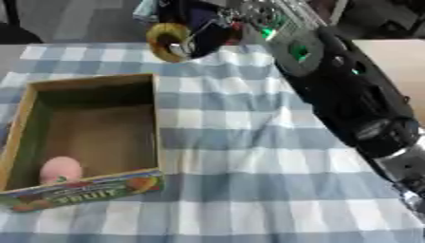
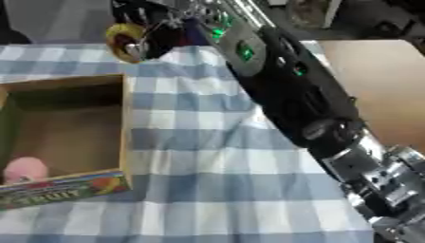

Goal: Pick up objects on the table and place them in the box.

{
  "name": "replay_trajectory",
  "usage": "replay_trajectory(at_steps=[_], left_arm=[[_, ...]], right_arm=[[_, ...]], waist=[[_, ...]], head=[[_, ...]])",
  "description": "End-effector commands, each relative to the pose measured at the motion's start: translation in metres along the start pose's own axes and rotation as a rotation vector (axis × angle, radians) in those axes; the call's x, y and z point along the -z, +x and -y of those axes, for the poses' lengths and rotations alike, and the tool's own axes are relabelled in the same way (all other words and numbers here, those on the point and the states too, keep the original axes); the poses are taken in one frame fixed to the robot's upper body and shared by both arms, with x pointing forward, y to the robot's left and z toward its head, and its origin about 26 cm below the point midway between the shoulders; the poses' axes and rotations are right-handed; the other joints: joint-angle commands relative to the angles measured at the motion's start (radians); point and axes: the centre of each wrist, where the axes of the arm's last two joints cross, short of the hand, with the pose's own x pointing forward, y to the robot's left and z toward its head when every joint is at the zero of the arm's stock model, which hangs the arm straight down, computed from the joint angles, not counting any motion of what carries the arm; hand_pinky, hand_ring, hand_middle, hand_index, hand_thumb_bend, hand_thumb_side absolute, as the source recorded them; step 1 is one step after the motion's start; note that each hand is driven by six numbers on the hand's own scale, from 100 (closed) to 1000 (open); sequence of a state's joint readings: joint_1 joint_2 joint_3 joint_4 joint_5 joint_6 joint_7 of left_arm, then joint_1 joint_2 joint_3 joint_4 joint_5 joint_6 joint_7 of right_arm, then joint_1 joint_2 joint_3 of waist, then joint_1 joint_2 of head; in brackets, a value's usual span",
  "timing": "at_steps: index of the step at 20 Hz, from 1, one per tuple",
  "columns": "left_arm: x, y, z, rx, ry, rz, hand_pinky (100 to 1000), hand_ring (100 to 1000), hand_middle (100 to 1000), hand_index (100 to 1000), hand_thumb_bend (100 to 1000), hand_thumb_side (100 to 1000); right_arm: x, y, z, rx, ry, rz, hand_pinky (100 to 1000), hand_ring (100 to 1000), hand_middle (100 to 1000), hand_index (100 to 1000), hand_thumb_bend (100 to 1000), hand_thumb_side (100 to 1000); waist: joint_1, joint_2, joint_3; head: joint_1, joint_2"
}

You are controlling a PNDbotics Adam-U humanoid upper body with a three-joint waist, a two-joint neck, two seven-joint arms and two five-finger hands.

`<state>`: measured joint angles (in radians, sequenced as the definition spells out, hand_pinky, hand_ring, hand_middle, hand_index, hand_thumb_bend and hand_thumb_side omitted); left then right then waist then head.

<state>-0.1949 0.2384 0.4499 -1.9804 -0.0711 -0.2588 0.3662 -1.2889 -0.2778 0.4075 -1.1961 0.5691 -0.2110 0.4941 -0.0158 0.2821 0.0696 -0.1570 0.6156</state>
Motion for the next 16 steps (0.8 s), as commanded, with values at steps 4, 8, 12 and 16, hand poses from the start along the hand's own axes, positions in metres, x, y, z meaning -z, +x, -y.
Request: replay_trajectory(at_steps=[4,8,12,16], left_arm=[[0.009,0.008,0.0,-0.004,-0.018,0.043,356,602,542,786,422,561],[0.01,0.008,0.001,-0.008,-0.019,0.042,356,601,542,786,422,561],[0.01,0.008,0.002,-0.013,-0.021,0.043,356,601,542,786,422,561],[0.01,0.008,0.002,-0.016,-0.022,0.042,355,601,542,786,423,561]], right_arm=[[0.029,0.019,0.0,0.021,0.025,0.053,499,570,328,488,100,199],[0.044,0.03,-0.008,0.034,0.06,0.086,497,570,328,486,100,199],[0.057,0.036,-0.021,0.036,0.111,0.097,493,571,330,486,100,198],[0.068,0.032,-0.04,0.034,0.171,0.067,490,570,331,484,100,198]], waist=[[0.001,-0.026,0.006],[0.0,-0.025,0.008],[-0.002,-0.025,0.013],[-0.003,-0.023,0.026]], head=[[-0.011,0.002],[-0.016,0.002],[-0.02,0.0],[-0.024,0.001]])
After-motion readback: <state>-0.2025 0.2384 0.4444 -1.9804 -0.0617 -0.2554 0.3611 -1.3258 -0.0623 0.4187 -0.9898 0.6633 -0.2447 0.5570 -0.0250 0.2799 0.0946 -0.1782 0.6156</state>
